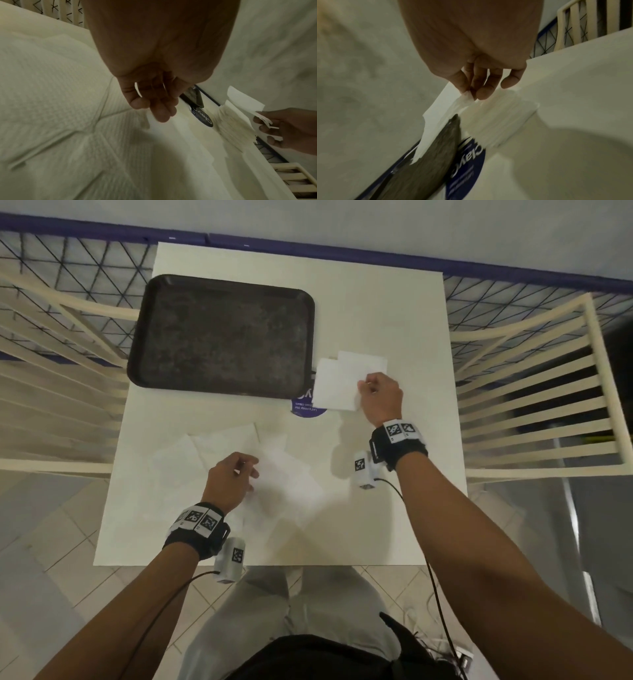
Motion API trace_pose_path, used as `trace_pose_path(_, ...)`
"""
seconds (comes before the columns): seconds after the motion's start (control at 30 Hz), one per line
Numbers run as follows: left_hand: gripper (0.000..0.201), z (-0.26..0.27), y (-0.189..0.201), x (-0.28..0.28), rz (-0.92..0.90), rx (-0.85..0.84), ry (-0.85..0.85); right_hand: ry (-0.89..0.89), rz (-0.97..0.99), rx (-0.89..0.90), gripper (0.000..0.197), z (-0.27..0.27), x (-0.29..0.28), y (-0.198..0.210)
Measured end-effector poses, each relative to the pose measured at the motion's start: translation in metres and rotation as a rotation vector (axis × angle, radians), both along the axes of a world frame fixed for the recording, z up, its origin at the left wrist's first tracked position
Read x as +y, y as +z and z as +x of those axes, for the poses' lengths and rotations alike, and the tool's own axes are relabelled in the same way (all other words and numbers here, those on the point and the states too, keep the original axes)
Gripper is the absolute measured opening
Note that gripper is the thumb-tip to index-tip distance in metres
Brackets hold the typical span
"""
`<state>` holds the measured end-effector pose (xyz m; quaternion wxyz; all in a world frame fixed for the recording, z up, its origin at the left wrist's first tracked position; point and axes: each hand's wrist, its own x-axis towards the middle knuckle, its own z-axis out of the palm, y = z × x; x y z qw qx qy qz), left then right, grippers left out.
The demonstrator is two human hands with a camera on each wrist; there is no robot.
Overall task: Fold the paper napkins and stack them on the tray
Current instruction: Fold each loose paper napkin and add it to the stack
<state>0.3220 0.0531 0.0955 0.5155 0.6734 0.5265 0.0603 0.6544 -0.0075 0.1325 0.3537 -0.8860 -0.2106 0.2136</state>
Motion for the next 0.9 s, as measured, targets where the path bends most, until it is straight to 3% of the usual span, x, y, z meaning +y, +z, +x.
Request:
trace_pose_path(0.2,0.022,0.006,-0.008,-0.005,-0.036,0.058,0.026,-0.046,-0.072,0.0,0.022,0.054,0.011,-0.012)
trace_pose_path(0.47,0.02,0.009,-0.012,-0.002,-0.029,0.071,0.059,-0.087,-0.088,0.001,0.024,0.058,0.011,-0.023)
trace_pose_path(0.7,0.019,0.006,-0.015,-0.001,0.019,0.093,0.056,-0.19,0.007,-0.111,0.03,0.024,-0.001,-0.018)
trace_pose_path(0.9,0.018,-0.009,-0.01,0.0,0.143,0.081,0.075,-0.13,0.119,-0.165,0.028,-0.046,-0.014,-0.022)
